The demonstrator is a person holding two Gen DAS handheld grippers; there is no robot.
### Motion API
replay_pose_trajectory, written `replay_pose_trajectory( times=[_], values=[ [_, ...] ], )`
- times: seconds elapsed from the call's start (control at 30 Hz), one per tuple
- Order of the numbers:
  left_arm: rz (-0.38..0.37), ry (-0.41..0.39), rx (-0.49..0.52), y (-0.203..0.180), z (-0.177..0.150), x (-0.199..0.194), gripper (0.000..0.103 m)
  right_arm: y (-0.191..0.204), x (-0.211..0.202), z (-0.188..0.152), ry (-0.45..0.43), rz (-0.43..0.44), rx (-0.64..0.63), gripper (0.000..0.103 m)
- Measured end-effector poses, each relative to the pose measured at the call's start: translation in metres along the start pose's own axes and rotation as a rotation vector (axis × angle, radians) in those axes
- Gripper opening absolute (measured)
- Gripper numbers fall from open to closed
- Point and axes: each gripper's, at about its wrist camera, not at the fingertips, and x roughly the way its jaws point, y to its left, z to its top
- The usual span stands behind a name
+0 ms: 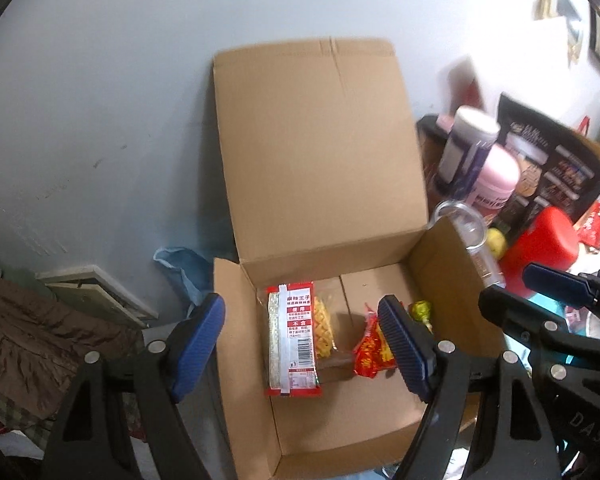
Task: Organize snacks
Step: 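Withdraw both tools from the box back over the table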
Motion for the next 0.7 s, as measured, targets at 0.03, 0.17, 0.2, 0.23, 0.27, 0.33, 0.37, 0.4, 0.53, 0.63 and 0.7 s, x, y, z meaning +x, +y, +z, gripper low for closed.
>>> replay_pose_trajectory(
  times=[0.03,0.17,0.2,0.23,0.27,0.33,0.37,0.4,0.53,0.63,0.7],
  values=[
    [0.000,-0.014,0.002,0.000,0.000,-0.008,0.079,0.001,-0.008,-0.001,-0.012,-0.001,-0.001,0.051],
    [-0.002,-0.064,0.016,-0.002,0.000,-0.040,0.079,0.005,-0.037,-0.005,-0.048,0.002,0.000,0.053],
    [-0.006,-0.076,0.019,-0.002,0.000,-0.049,0.079,0.005,-0.043,-0.007,-0.055,0.005,0.002,0.054],
    [-0.011,-0.087,0.022,-0.003,-0.001,-0.056,0.079,0.006,-0.053,-0.010,-0.067,0.005,0.004,0.054],
    [-0.013,-0.099,0.026,-0.004,-0.001,-0.065,0.079,0.006,-0.059,-0.012,-0.075,0.002,0.005,0.054],
    [-0.015,-0.118,0.032,-0.004,-0.004,-0.080,0.079,0.008,-0.073,-0.016,-0.092,-0.002,0.006,0.056],
    [-0.017,-0.124,0.037,-0.005,-0.005,-0.085,0.079,0.008,-0.081,-0.019,-0.103,0.001,0.008,0.058],
    [-0.024,-0.130,0.043,-0.006,-0.007,-0.092,0.079,0.009,-0.089,-0.023,-0.113,0.002,0.009,0.060],
    [-0.041,-0.156,0.063,-0.008,-0.014,-0.116,0.079,0.012,-0.114,-0.033,-0.142,-0.003,0.013,0.060],
    [-0.067,-0.188,0.082,-0.010,-0.022,-0.134,0.079,0.015,-0.133,-0.042,-0.162,-0.008,0.021,0.064],
    [-0.073,-0.209,0.090,-0.010,-0.026,-0.144,0.079,0.017,-0.144,-0.048,-0.172,-0.013,0.021,0.065]
  ],
)
